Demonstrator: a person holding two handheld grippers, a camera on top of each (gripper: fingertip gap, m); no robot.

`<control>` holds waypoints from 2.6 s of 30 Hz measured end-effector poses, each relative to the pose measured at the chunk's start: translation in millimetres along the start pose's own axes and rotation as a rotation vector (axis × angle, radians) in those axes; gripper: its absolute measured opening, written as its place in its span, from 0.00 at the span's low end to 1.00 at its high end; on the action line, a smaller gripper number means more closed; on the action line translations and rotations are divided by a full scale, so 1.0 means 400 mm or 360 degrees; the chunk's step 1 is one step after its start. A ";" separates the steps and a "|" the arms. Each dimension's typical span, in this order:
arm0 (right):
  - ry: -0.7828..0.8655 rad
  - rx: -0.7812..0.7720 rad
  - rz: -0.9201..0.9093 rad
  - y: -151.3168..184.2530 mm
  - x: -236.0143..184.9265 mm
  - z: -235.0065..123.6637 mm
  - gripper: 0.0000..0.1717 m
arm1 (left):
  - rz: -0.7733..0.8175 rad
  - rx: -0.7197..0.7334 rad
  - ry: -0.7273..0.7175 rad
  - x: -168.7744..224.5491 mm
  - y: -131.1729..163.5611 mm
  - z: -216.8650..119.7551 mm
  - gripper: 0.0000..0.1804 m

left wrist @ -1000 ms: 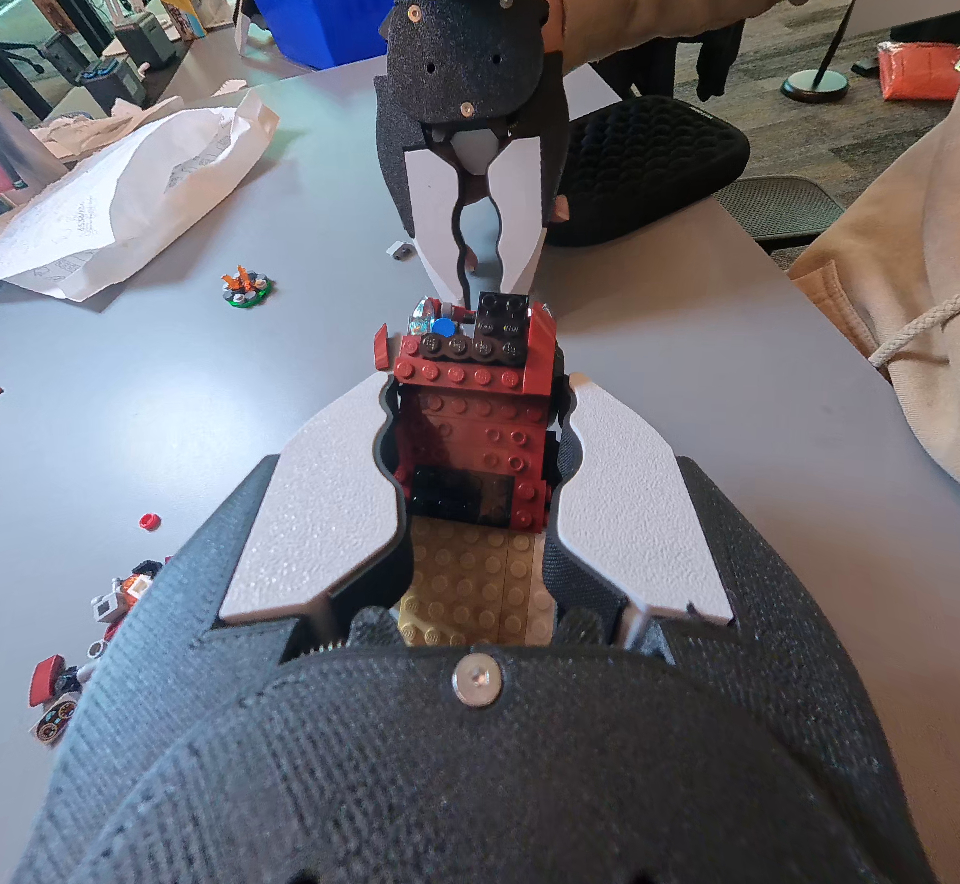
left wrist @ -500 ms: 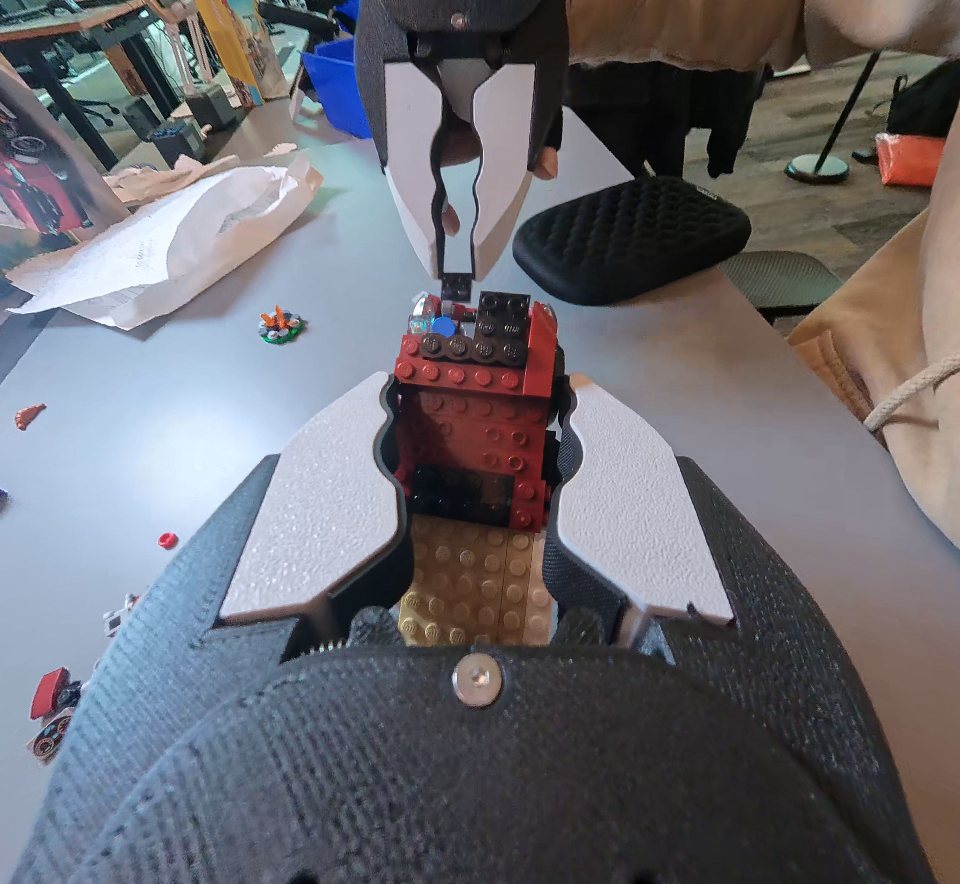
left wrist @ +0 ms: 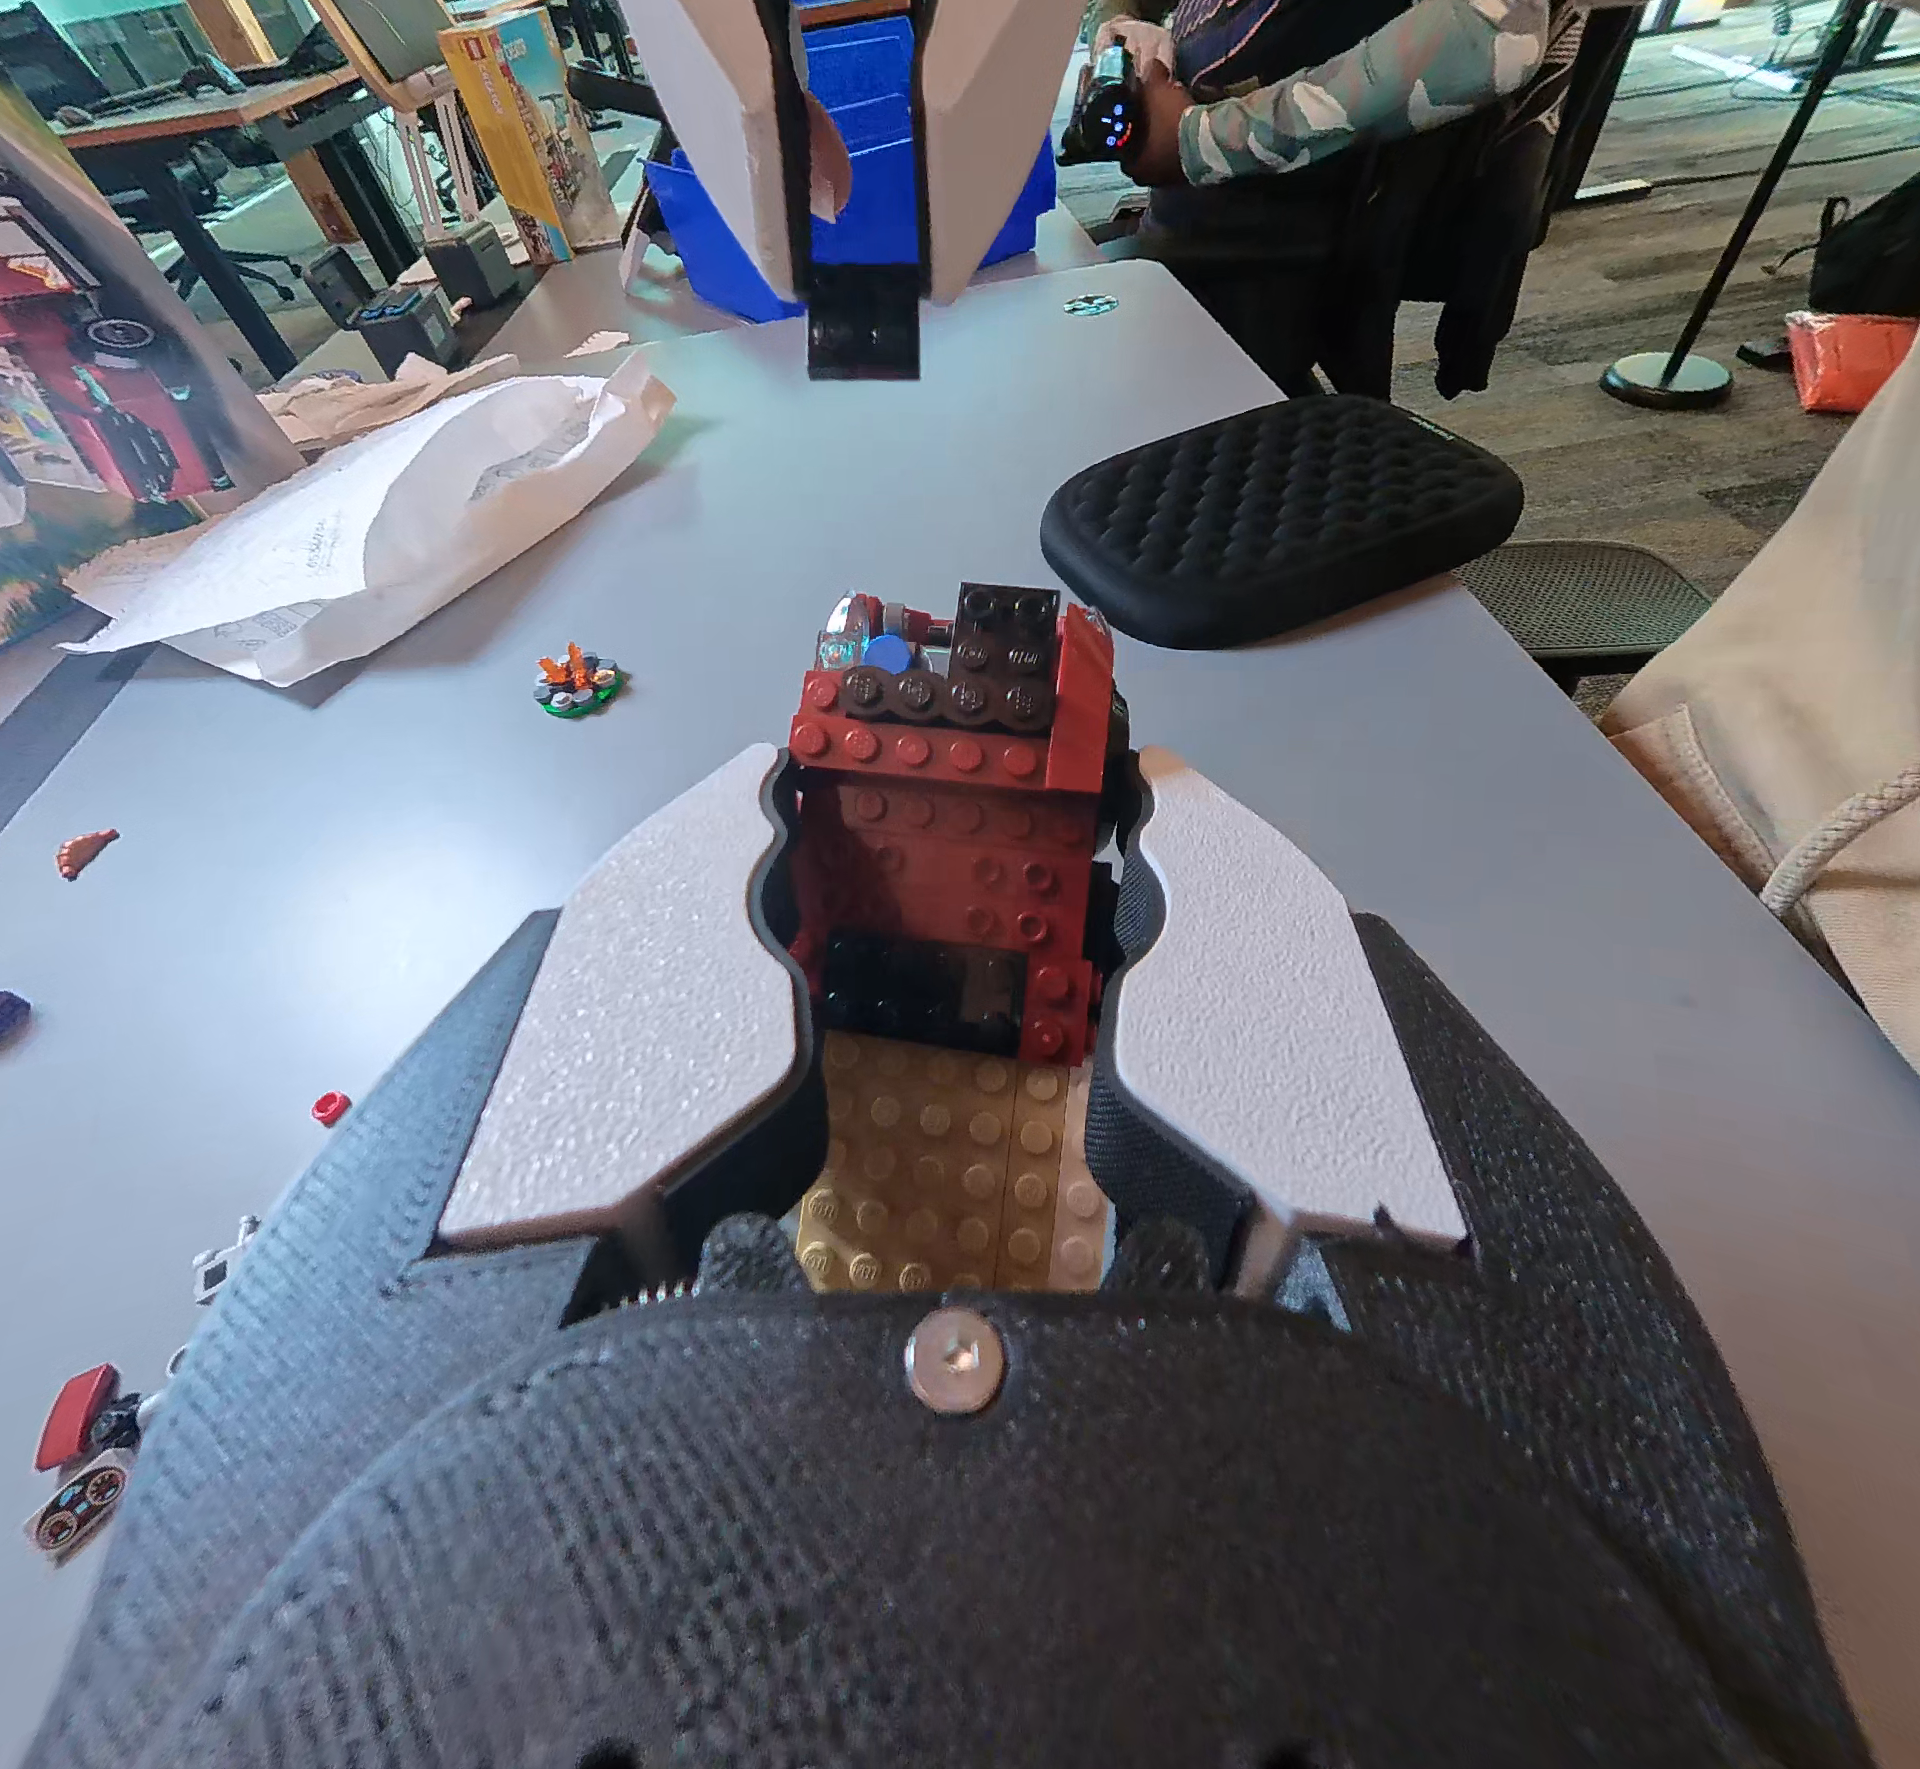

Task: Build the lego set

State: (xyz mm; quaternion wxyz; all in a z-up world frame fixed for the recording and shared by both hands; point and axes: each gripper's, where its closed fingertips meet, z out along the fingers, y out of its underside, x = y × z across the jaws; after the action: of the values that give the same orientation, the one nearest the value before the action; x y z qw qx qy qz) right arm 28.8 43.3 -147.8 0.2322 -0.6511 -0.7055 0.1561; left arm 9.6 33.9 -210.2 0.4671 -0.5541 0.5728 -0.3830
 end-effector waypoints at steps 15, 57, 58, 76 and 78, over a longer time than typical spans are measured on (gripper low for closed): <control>-0.0015 -0.0160 0.0076 -0.002 -0.006 0.042 0.10 | 0.0014 0.0012 -0.0070 -0.016 -0.005 -0.001 0.33; -0.0102 0.0050 0.0197 -0.010 0.011 0.077 0.04 | -0.0029 0.0057 -0.0055 -0.014 -0.018 -0.007 0.33; -0.0105 0.0052 0.0199 -0.010 0.011 0.077 0.03 | -0.0029 0.0056 -0.0053 -0.014 -0.017 -0.007 0.33; -0.0109 0.0131 0.0190 -0.031 0.012 0.071 0.04 | -0.0039 0.0112 -0.0011 -0.007 -0.030 -0.015 0.33; -0.0105 0.0132 0.0172 -0.034 0.011 0.065 0.04 | -0.0038 0.0127 -0.0004 -0.005 -0.034 -0.017 0.33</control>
State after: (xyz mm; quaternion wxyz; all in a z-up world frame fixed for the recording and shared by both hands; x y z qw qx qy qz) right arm 3.0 48.4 -162.1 0.2268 -0.6726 -0.6695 0.2189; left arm 6.8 34.1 -195.4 0.4849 -0.5423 0.5500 -0.4102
